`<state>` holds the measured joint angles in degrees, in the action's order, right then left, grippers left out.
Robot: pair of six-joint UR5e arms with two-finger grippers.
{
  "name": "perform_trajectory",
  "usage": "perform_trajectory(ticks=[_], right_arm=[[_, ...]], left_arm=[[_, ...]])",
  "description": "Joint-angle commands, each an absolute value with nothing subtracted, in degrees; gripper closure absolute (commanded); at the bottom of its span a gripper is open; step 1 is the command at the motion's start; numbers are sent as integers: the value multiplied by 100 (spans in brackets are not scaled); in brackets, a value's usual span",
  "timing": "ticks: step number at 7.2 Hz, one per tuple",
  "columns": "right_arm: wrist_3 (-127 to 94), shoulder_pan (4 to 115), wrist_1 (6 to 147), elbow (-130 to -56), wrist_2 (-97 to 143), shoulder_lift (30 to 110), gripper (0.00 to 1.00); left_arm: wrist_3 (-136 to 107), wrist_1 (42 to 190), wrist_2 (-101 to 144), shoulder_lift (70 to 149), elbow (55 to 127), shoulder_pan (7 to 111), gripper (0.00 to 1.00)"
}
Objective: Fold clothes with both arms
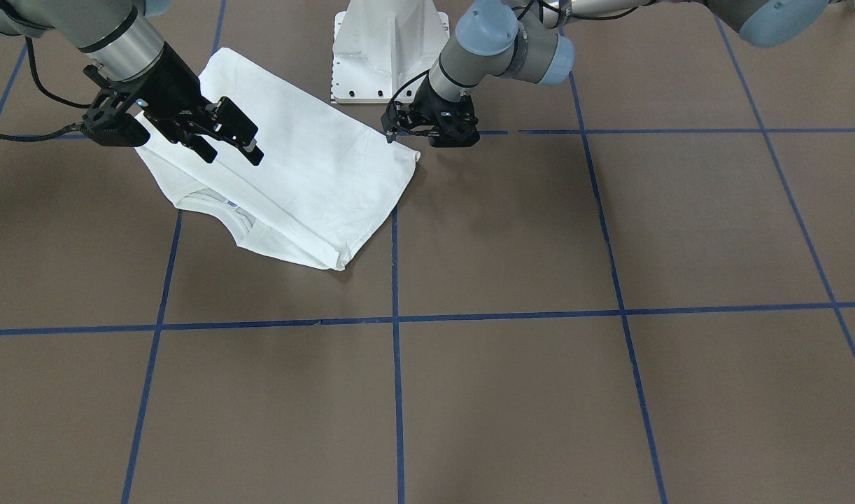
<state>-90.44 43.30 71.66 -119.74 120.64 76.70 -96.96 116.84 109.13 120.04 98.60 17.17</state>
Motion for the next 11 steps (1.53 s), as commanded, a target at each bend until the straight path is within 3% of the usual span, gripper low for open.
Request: perform_trajectory(ticks=[1, 2, 4, 8, 11], right_arm=[[-9044, 4333, 7163, -11979, 12067, 7682, 0], [-9044, 4342, 7163, -11979, 12067, 7699, 0], [-9044, 4342, 7163, -11971, 12067, 7743, 0], [-9044, 4351, 7163, -11971, 12067, 7778, 0], [-9035, 4377, 7154, -11962, 12059, 7787, 0]], left_arm=[[-9659, 11707, 10749, 12041, 9747, 1723, 3], [-9659, 11707, 10749, 12041, 9747, 1723, 9], [-9659, 11725, 10749, 12076, 9747, 1723, 31], [-9642, 11812, 10749, 12085, 9738, 1784, 34], [-9642, 12015, 10740, 12094, 9598, 1854, 53]])
